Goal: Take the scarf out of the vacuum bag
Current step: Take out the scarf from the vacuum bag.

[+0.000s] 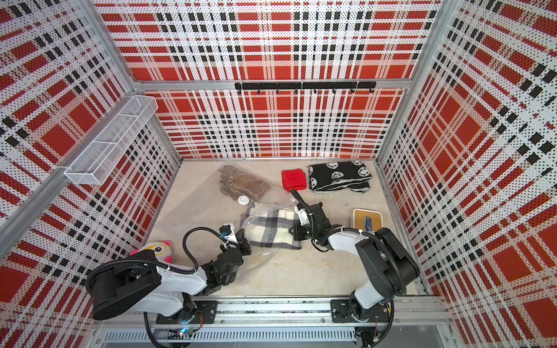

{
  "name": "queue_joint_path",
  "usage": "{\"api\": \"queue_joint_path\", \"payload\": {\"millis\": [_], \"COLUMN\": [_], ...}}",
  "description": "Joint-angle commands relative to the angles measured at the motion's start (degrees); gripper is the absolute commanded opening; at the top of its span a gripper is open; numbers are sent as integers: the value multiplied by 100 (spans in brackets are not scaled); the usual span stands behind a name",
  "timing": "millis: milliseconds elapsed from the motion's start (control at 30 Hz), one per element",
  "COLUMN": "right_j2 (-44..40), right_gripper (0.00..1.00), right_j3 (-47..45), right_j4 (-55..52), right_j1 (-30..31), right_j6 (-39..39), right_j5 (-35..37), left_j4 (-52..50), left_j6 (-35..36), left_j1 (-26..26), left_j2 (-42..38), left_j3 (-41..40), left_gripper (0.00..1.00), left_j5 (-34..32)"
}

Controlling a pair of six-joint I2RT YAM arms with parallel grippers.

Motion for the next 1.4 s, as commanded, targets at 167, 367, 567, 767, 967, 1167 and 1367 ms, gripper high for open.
{"api": "queue_joint_path", "payload": {"millis": [167, 367, 567, 767, 967, 1167, 1367], "right_j2": [417, 1060, 1247, 820, 35, -350, -645], "right_gripper": [0, 0, 0, 0, 0, 0, 0], "right_j3": [534, 1269, 1571, 1336, 1060, 1019, 1018], "right_j4": [-456, -536, -569, -969, -1570, -2184, -2527], "right_j1": [43, 275, 392, 117, 15, -79, -89], "right_j6": [-278, -435, -459, -539, -543, -145, 4], "right_j5": [883, 663, 562, 706, 1513, 2634, 3037], "left_j4": [-892, -1412, -1448, -1031, -805, -679, -669], "left_j6": [-502, -704, -553, -276, -150, -120, -79], "left_j1": [74, 45, 126, 255, 335, 327, 326], "left_j2": [-167, -917, -1259, -1096, -739, -570, -316], "left_j3": [-105, -339, -442, -398, -210, -118, 46], "left_gripper": [0, 0, 0, 0, 0, 0, 0], "left_j5": [-710, -868, -838, -580, -460, -397, -383]}}
